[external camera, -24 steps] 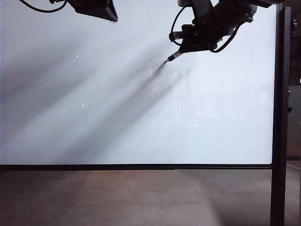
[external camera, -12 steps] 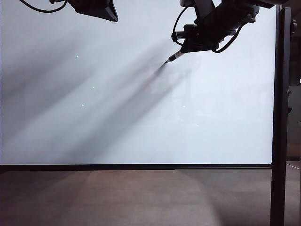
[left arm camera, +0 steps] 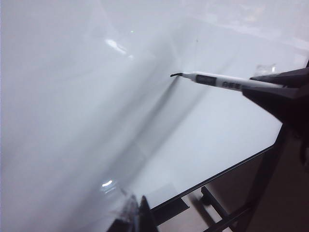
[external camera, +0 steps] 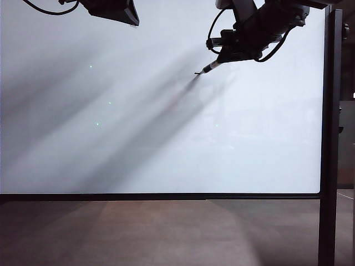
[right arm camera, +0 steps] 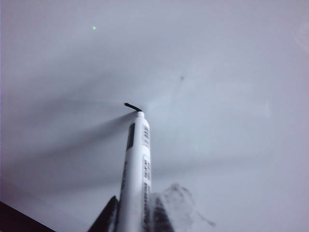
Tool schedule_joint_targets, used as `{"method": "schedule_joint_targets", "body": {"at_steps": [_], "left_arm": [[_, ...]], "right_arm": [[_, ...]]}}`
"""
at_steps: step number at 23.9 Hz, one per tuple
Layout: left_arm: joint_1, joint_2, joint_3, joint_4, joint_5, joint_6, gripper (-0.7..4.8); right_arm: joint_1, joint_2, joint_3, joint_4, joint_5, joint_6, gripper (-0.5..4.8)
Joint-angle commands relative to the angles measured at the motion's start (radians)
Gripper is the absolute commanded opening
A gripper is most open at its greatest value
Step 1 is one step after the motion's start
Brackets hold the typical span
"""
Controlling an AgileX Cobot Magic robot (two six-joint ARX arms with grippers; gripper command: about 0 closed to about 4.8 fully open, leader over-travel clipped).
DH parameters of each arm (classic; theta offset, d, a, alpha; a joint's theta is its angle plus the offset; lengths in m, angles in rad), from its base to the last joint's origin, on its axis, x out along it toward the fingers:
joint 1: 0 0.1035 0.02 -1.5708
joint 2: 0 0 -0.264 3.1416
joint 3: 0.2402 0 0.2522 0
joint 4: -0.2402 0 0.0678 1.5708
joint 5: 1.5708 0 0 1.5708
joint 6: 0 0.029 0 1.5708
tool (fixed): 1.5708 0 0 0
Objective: Reach to the right to find the marker pen, pick it up, and write the number 5 on the whiteboard.
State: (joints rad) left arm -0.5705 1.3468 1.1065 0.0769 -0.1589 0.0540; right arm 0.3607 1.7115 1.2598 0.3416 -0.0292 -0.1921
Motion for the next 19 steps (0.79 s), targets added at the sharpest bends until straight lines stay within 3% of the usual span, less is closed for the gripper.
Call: {"method": "schedule_joint_targets", "body": {"at_steps": [1,15,19], "left_arm": [[0.000,-0.004,0.003,0.007,-0.002,-0.002,-0.04],[0.000,-0.004,0.003,-0.017,-0.002,-0.002,-0.04],[0.000,-0.004,0.003,-0.017,-0.002,-0.002,-0.04]], "right_arm": [[-0.016,-0.009,0.006,0.011,0.062,0.001,-0.06],[-0.021,-0.030,0.005,-0.011,0.103,0.001,-0.06],[-0.006,-0.053,0.003,-0.084,-0.009,0.016,-0.06]]}}
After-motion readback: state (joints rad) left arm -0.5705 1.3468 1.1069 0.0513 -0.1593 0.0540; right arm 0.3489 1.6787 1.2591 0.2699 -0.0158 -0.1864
